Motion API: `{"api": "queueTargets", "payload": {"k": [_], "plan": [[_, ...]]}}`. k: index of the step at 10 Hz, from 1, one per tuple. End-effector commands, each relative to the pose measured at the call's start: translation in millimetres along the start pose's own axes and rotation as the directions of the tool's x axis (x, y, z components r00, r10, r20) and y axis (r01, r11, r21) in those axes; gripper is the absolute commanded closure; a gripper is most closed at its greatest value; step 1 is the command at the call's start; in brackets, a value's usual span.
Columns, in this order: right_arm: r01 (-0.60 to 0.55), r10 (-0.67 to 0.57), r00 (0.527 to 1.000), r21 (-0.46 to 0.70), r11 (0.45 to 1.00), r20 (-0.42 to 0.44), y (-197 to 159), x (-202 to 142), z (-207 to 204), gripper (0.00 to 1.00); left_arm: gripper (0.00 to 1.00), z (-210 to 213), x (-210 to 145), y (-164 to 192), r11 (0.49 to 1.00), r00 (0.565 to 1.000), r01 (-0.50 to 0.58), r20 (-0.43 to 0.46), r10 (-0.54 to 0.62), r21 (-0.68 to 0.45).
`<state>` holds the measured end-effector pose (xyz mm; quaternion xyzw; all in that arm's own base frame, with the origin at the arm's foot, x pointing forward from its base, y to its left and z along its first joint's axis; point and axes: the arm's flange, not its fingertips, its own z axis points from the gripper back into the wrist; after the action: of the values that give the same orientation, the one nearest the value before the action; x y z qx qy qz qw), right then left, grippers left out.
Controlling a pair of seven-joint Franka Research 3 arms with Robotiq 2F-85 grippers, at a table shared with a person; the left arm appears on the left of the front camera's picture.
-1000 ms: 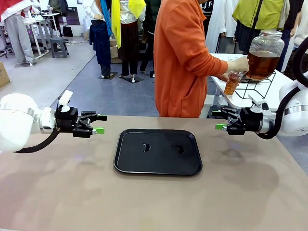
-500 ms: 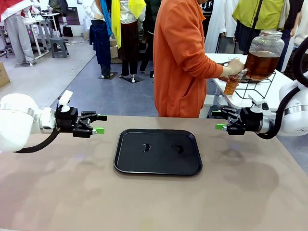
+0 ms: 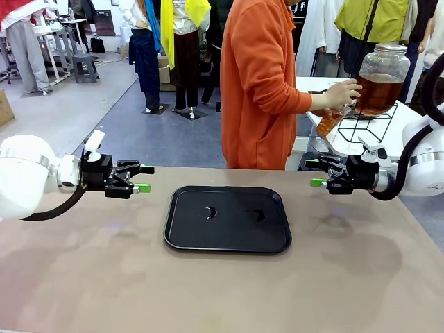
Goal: Pour the drink into the iced cup.
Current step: Open the gripper to release the iced cup you were holding.
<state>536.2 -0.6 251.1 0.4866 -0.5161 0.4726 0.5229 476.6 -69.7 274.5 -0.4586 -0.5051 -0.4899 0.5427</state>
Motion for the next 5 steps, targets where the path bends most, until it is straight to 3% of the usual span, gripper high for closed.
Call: {"api": "queueTargets", "payload": {"k": [1,5], "plan": [[-0.005,0.005,1.000,-0.003,1.000,0.004,-0.7,2.7,-1.4,0.00,0.00,-1.0,1.2,1.1,1.000,1.000,0.003,0.001,-0.003,-0.002],[-0.005,0.005,1.000,-0.003,1.000,0.004,-0.7,2.7,-1.4,0.00,0.00,-1.0,1.2,1.1,1.000,1.000,0.003,0.001,-0.003,-0.002]]}}
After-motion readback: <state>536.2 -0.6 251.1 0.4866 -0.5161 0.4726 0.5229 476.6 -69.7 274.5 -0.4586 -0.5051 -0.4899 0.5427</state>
